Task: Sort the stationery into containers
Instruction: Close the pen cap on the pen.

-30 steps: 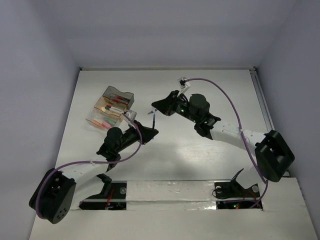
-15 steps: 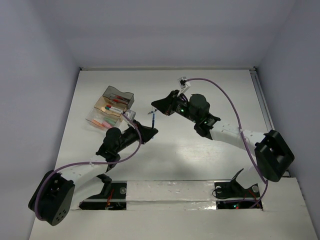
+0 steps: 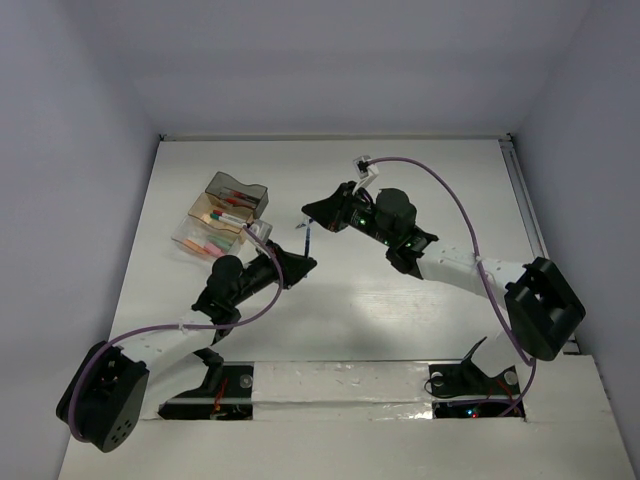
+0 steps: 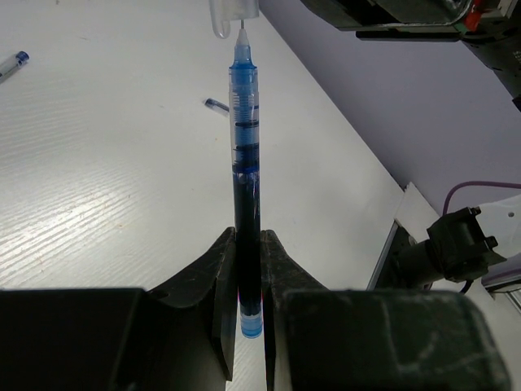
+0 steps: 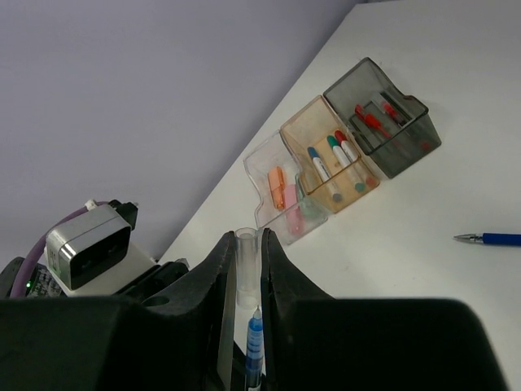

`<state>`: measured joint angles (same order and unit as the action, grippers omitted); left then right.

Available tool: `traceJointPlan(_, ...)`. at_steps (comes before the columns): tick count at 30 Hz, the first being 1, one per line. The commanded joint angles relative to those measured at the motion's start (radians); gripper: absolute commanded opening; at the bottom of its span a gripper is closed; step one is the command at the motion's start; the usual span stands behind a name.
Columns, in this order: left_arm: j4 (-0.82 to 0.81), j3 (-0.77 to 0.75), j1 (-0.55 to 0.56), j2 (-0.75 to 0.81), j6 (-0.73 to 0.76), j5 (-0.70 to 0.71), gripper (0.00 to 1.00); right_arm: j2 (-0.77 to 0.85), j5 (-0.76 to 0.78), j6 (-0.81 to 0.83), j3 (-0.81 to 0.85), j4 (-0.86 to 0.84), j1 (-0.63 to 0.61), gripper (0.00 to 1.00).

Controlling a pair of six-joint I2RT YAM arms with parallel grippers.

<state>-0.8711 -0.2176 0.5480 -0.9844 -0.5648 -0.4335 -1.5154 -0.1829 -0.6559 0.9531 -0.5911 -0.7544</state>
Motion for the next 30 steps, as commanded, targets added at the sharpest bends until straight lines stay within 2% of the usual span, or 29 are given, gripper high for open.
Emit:
traceJointPlan(1,-0.055,-0.042,0.009,0.007,0.016,-0.011,0.0,0.003,0.014,-0.001,0.041,-0.052,-0.006,0.0)
traceJointPlan(10,-0.045,-0.035,0.009,0.039,0.02,0.007,0.0,0.034,0.065,0.018,0.022,-0.023,-0.006,0.0)
traceJointPlan(30,-0.013,-0.037,0.009,0.061,0.026,0.042,0.0,0.032,0.01,-0.005,0.007,-0.047,-0.006,0.0)
